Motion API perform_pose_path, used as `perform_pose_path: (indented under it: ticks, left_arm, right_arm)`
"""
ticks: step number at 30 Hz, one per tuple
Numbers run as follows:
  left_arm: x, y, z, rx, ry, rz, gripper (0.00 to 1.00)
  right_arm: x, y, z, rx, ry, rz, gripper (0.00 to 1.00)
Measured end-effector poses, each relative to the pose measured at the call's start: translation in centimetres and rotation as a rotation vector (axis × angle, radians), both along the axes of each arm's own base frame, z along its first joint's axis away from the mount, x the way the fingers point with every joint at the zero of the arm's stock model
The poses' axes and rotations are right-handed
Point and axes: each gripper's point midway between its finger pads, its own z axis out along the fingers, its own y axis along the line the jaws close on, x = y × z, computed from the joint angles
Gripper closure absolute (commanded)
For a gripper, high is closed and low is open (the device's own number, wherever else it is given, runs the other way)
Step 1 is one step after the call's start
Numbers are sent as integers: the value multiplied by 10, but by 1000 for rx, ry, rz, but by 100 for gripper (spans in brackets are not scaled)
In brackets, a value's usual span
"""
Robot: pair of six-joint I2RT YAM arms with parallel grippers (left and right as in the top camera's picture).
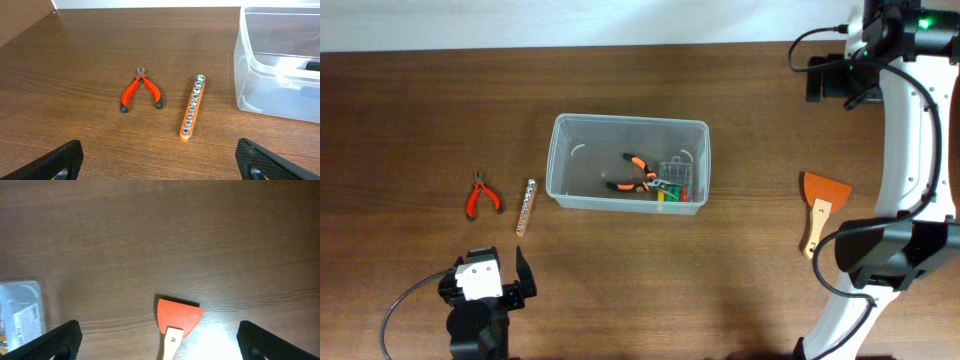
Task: Pack container
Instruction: 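Release pliers and move right gripper toward the orange scraper, then lower right gripper onto the scraper's wooden handle and grasp it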
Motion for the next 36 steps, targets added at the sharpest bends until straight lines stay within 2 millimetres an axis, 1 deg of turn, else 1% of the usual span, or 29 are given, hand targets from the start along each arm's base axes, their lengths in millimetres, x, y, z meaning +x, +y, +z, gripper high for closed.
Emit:
perform_pose_path:
  ticks: [3,5,7,8,12,14,15,16,17,18,19,21,23,26,28,30,31,36]
  left_arm:
    - [0,0,0,0,0,0,1]
    - [0,0,0,0,0,0,1]
    - [0,0,0,0,0,0,1]
    - [0,0,0,0,0,0,1]
    - [0,0,0,0,0,0,1]
    - [0,0,0,0,0,0,1]
    - [0,0,0,0,0,0,1]
    - [0,0,0,0,0,0,1]
    - [0,0,0,0,0,0,1]
    - [0,0,0,0,0,0,1]
    - [0,0,0,0,0,0,1]
    - [0,0,0,0,0,0,1]
    - [0,0,0,0,0,0,1]
    - [0,0,0,0,0,0,1]
    - [0,0,0,0,0,0,1]
    - [0,0,0,0,0,0,1]
    - [0,0,0,0,0,0,1]
    - [0,0,0,0,0,0,1]
  right_arm:
    - [-1,0,-14,-3,27,18,1]
    - [-2,0,-14,-8,20,28,1]
    - [-4,0,-3,-15,-16,33,1]
    - [-7,1,5,-19,-40,34,1]
    - [-27,3,51,-39,-160,37,1]
    - [-39,4,61,-45,-195,37,2]
    - [-43,5,59,-46,-197,36,1]
    - [-47,4,51,-43,-189,29,1]
    - [-50,2,39,-39,-166,18,1]
    - [-52,-1,22,-34,-134,2,1]
    - [-54,-5,2,-25,-96,-14,1]
    - [-61,-17,-48,-2,-11,-74,1]
    - [-78,-31,-93,26,82,-145,1]
    - [-106,-52,-144,83,167,-255,1]
    - [-120,-63,-161,110,185,-309,1]
    - [-126,-72,-171,128,180,-350,1]
    - [-129,-73,-175,139,181,-361,1]
    - [-129,-61,-181,161,190,-340,1]
